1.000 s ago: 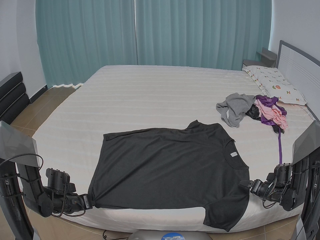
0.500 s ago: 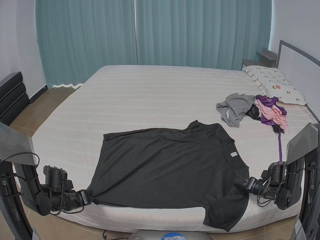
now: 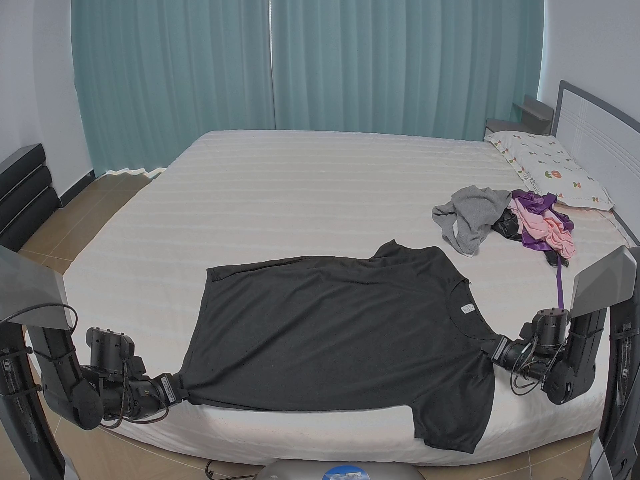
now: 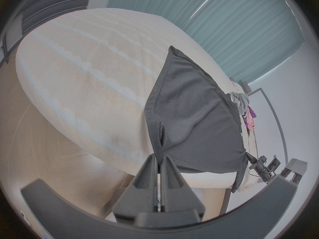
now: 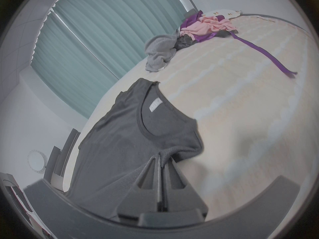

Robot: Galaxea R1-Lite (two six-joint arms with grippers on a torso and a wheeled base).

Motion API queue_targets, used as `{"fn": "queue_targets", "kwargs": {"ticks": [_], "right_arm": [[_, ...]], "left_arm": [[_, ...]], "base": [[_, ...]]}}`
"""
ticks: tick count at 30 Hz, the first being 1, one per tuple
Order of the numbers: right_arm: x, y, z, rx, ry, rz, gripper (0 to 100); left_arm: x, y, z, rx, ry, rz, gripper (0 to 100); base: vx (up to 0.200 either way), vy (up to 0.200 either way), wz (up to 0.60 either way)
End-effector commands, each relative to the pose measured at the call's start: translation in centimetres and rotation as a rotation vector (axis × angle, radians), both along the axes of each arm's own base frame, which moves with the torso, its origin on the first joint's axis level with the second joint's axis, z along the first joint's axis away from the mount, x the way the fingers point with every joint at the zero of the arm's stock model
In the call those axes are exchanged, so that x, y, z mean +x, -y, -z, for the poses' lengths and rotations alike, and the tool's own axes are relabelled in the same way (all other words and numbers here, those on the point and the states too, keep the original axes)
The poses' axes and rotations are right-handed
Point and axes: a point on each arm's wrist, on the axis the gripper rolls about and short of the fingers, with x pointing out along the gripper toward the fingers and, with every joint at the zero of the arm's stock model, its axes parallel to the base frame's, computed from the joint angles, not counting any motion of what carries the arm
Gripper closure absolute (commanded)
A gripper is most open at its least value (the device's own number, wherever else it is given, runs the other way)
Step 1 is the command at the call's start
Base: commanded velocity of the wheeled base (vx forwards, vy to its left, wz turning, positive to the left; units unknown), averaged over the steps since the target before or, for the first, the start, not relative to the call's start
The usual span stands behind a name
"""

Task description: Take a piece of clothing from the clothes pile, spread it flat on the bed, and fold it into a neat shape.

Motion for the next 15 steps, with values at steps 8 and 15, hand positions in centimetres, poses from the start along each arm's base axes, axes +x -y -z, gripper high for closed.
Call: {"fn": "queue_targets", "kwargs": {"ticks": [8,15], "right_arm": [[1.8,0.1,-0.5,0.005,0.064,-0.003,100],[1.0,0.1,-0.2,-0.017,0.045,-0.038,0]], "left_arm": [[0.6,0.0,0.0,-0.023,0.007,-0.016,100],[0.6,0.0,0.1,-0.030,0.004,-0.015,100]], "base": [[0.000,0.000,0.00],[0.000,0.000,0.00]]}}
